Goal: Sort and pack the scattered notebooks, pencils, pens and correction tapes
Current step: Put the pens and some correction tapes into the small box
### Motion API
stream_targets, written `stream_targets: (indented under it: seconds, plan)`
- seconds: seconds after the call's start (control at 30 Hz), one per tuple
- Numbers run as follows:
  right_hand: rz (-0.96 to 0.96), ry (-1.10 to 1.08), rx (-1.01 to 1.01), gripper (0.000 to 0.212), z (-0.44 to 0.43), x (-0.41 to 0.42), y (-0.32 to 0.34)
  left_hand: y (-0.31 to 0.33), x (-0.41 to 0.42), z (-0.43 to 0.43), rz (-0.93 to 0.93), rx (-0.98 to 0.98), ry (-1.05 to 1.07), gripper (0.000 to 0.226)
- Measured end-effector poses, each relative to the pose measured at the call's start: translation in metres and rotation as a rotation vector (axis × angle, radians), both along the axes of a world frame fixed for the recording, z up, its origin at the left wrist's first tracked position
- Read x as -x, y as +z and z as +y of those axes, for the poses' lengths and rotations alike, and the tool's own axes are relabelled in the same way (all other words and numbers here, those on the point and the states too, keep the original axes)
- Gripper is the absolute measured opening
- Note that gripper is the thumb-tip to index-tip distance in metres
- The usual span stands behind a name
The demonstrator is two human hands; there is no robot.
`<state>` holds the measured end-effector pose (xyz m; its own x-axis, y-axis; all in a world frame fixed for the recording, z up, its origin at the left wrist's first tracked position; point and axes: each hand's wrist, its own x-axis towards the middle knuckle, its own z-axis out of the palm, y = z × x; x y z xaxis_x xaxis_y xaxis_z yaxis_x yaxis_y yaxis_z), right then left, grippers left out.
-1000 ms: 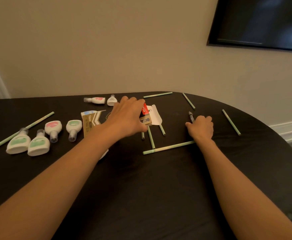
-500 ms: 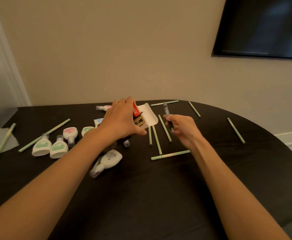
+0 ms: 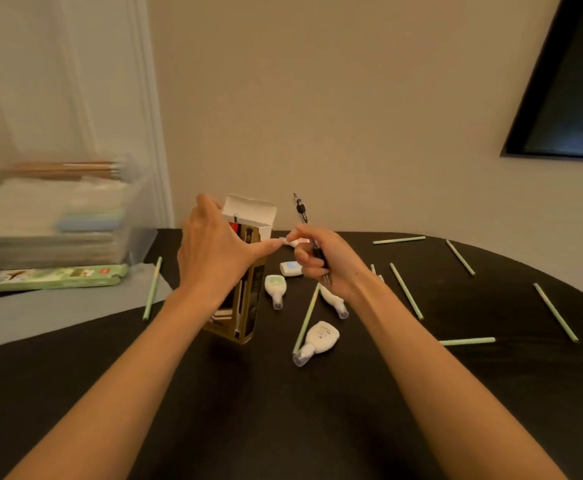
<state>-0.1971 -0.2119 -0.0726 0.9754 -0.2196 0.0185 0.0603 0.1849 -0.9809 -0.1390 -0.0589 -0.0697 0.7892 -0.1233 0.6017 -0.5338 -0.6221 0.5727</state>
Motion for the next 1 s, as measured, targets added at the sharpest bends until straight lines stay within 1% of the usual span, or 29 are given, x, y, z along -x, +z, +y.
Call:
stream_targets:
  seconds: [0.07, 0.13, 0.17, 0.23, 0.27, 0.33, 0.4, 0.47, 0.53, 0.6, 0.67, 0.73, 0.83, 0.9, 0.93, 1.0]
  plan:
    - [-0.025, 0.048, 0.032, 0.025, 0.013, -0.009, 0.006, -0.01, 0.002, 0.014, -0.014, -0.023, 0.001, 0.083]
    - [-0.014, 0.092, 0.132, 0.025, 0.028, -0.015, 0.009, -0.02, 0.003, 0.025, 0.008, -0.06, -0.034, 0.087]
    - [-0.002, 0.102, 0.194, 0.022, 0.036, -0.017, 0.01, -0.023, 0.003, 0.031, 0.015, -0.067, -0.056, 0.089]
    - [0.013, 0.059, 0.269, 0.015, 0.048, -0.021, 0.01, -0.025, 0.0, 0.038, 0.012, -0.07, -0.113, 0.093]
    - [0.018, 0.019, 0.272, 0.014, 0.051, -0.022, 0.011, -0.025, -0.001, 0.041, 0.012, -0.065, -0.158, 0.094]
    - [0.02, -0.044, 0.251, 0.015, 0.055, -0.025, 0.014, -0.024, -0.004, 0.047, 0.02, -0.018, -0.283, 0.09]
    - [0.019, -0.061, 0.218, 0.015, 0.055, -0.026, 0.02, -0.02, -0.007, 0.051, 0.007, 0.079, -0.371, 0.075]
    - [0.014, -0.058, 0.178, 0.013, 0.055, -0.025, 0.025, -0.014, -0.009, 0.053, -0.042, 0.135, -0.39, 0.059]
    - [0.021, -0.054, 0.209, 0.013, 0.052, -0.025, 0.026, -0.012, -0.011, 0.053, -0.069, 0.091, -0.406, 0.048]
    - [0.061, -0.026, 0.257, 0.015, 0.048, -0.024, 0.022, -0.016, -0.011, 0.053, -0.027, 0.039, -0.447, 0.04]
    - [0.07, 0.01, 0.235, 0.02, 0.044, -0.021, 0.018, -0.022, -0.01, 0.053, 0.001, 0.02, -0.497, 0.038]
    - [0.024, -0.005, 0.191, 0.026, 0.041, -0.02, 0.019, -0.022, -0.011, 0.054, 0.013, 0.03, -0.524, 0.039]
    - [-0.071, -0.069, 0.012, 0.037, 0.038, -0.019, 0.029, -0.015, -0.013, 0.053, -0.003, 0.045, -0.514, 0.036]
    - [-0.116, -0.117, -0.088, 0.037, 0.038, -0.019, 0.036, -0.011, -0.015, 0.053, -0.015, 0.031, -0.494, 0.036]
    - [-0.132, -0.141, -0.096, 0.036, 0.037, -0.02, 0.039, -0.01, -0.016, 0.053, -0.015, 0.022, -0.485, 0.037]
    - [-0.157, -0.179, -0.021, 0.036, 0.038, -0.021, 0.043, -0.009, -0.019, 0.053, -0.01, -0.006, -0.47, 0.037]
